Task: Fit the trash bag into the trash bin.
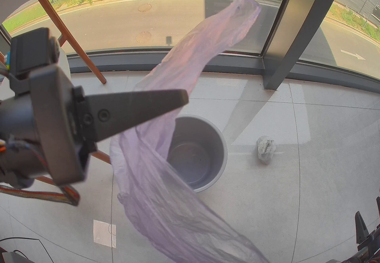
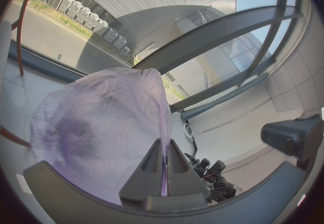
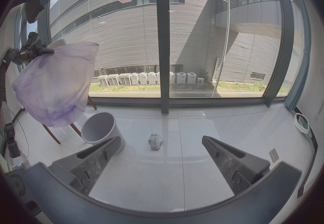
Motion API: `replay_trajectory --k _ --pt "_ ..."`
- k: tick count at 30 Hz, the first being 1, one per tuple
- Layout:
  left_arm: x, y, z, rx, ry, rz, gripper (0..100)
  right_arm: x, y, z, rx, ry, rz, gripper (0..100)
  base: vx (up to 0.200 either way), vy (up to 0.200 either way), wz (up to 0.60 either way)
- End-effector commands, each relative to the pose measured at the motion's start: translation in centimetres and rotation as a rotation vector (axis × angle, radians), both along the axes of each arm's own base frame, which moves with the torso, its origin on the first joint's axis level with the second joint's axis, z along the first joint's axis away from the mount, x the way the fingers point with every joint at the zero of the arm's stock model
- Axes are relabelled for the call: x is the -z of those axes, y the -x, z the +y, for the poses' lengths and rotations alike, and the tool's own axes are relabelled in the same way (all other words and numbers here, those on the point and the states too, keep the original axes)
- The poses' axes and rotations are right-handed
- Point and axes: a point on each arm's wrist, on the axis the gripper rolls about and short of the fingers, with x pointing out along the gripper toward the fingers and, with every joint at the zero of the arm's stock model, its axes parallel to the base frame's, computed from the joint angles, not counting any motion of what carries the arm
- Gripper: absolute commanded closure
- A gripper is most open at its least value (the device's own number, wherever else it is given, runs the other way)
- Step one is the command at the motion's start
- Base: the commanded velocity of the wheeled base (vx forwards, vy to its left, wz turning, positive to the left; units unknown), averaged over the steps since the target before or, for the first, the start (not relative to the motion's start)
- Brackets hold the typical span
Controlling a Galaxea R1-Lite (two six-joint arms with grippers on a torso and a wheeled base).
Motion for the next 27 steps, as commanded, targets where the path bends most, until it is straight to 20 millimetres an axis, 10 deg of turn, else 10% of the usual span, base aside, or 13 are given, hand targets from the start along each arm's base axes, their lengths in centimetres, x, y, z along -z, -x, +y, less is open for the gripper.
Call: replay_trajectory --k 1,12,27 --pt "1.5 -1.5 -1.4 -0.017 -0.075 0.014 100 0.5 0.0 0.0 -0.001 0.000 0.000 0 0.000 0.000 0.00" --pt "2.6 -3.6 -1.0 -0.096 -0.128 0.026 100 0.4 0.0 0.0 -0.001 0.001 -0.002 0 0.000 0.000 0.00" --pt "4.1 -7.9 4.4 -0.330 -0.270 -0.067 100 0.4 0.0 0.0 -0.001 0.001 -0.002 0 0.000 0.000 0.00"
